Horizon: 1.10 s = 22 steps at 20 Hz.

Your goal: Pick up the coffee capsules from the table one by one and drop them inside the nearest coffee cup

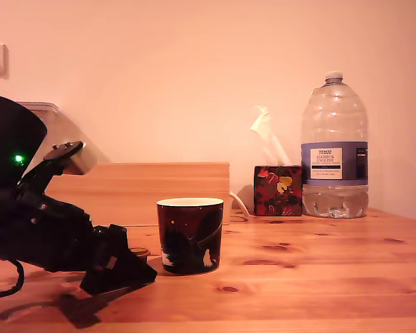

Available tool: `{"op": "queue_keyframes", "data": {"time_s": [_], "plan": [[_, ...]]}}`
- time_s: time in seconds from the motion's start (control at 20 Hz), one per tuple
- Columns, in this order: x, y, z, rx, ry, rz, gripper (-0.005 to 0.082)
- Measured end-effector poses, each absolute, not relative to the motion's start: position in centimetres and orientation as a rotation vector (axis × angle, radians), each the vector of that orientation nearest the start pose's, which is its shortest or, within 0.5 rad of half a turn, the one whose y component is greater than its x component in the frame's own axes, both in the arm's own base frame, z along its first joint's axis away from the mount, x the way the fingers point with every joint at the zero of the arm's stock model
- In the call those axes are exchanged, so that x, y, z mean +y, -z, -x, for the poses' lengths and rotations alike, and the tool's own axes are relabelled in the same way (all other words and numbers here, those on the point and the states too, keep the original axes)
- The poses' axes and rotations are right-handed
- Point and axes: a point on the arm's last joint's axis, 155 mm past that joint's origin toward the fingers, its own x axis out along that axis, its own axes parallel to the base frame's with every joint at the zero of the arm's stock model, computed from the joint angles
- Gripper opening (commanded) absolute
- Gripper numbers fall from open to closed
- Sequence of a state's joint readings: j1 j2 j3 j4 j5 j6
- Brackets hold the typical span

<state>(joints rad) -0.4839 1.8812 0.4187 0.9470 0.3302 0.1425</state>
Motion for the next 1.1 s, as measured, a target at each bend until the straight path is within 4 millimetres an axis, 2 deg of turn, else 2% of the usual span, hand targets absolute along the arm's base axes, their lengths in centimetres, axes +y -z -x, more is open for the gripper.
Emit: {"op": "queue_keyframes", "data": {"time_s": [0.25,0.4,0.7,0.95,1.1], "plan": [[-23.7,0.1,-32.4,0.471,0.832,-0.173,0.0308],[-23.7,0.1,-32.4,0.468,0.834,-0.179,0.0197],[-23.8,-0.2,-32.6,0.450,0.833,-0.178,0.0087],[-23.4,-0.8,-33.0,0.451,0.811,-0.140,0.0074],[-23.4,-3.3,-33.0,0.427,0.808,-0.109,0.0074]]}}
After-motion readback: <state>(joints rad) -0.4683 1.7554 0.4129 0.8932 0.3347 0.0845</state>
